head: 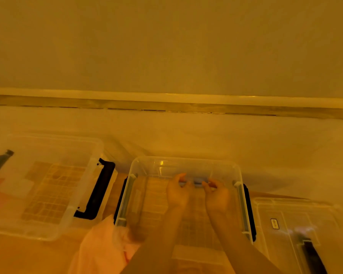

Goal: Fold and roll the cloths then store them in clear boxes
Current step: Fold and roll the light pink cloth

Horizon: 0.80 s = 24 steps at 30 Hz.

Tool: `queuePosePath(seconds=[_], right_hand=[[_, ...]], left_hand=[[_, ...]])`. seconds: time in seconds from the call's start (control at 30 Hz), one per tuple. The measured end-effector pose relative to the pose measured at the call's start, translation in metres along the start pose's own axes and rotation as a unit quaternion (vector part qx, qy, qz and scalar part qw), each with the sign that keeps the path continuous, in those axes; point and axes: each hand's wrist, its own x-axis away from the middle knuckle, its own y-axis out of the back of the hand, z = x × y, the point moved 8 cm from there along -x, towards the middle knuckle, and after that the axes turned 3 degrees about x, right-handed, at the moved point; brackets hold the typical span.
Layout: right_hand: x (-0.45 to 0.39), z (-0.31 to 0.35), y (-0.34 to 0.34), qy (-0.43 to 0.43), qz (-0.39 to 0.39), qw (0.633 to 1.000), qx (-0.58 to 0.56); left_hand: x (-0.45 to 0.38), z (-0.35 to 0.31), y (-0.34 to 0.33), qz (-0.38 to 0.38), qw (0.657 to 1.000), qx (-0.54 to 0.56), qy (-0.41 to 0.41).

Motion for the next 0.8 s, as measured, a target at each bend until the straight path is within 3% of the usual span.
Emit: queuePosePath(seconds=[0.2,0.47,0.6,0.8], right_hand=[[0.046,0.044,-0.005,0.058,-0.002,0.998,-0.001],[0.154,0.088,-0.032,0.104,-0.007,0.990,-0.098],[0.210,0.099,-0.036,0.135,-0.006,0.987,-0.082],[0.277,0.094,-0.074,0.171,0.087,0.981,0.026]], left_hand=[[0.036,-0.030,0.058,0.022,0.997,0.021,-0.071],[0.096,-0.046,0.181,0.036,0.987,0.037,-0.153],[0.119,-0.042,0.242,0.020,0.981,0.001,-0.191],[0.154,-0.008,0.316,-0.004,0.983,0.010,-0.184]])
